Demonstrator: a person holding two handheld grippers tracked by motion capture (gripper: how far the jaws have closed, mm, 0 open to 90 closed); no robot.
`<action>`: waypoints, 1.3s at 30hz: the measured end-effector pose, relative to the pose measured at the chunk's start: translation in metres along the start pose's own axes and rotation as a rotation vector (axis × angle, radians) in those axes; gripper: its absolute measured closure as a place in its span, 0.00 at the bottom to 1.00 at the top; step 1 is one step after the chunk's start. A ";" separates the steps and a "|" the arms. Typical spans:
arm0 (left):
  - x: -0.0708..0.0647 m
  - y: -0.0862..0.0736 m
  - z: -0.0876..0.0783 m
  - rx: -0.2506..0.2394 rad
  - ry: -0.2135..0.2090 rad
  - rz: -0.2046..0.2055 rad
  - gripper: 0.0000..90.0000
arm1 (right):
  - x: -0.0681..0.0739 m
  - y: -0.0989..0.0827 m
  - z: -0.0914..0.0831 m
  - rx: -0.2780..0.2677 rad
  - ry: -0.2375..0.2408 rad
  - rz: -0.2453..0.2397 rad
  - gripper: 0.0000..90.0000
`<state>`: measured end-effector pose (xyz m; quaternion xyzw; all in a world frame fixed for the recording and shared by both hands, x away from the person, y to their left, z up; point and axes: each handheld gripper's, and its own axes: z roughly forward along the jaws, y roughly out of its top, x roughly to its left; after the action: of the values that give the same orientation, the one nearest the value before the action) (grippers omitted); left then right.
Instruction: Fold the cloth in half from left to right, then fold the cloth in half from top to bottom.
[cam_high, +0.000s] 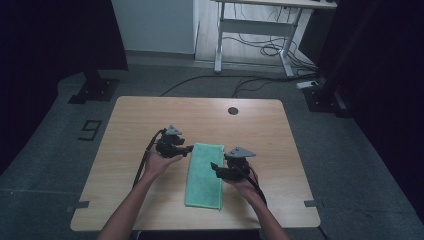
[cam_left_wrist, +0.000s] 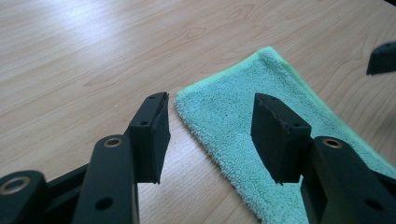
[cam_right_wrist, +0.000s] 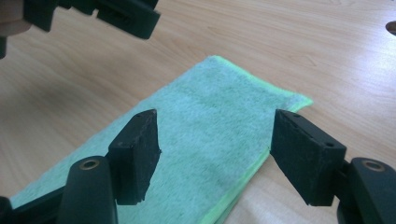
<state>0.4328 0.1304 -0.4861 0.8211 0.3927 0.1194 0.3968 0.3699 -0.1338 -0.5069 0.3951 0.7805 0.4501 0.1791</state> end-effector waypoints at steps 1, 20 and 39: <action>0.000 0.000 0.000 0.000 -0.002 -0.002 0.52 | -0.002 0.001 0.001 -0.002 -0.003 0.003 0.36; 0.009 -0.004 0.012 -0.010 -0.024 -0.054 0.49 | -0.039 0.008 0.036 0.040 -0.027 0.044 0.37; 0.014 -0.004 0.038 0.033 -0.012 -0.075 0.51 | -0.054 0.015 0.060 0.065 -0.051 0.064 0.38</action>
<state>0.4595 0.1214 -0.5153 0.8130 0.4227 0.0932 0.3895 0.4489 -0.1379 -0.5302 0.4370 0.7769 0.4197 0.1714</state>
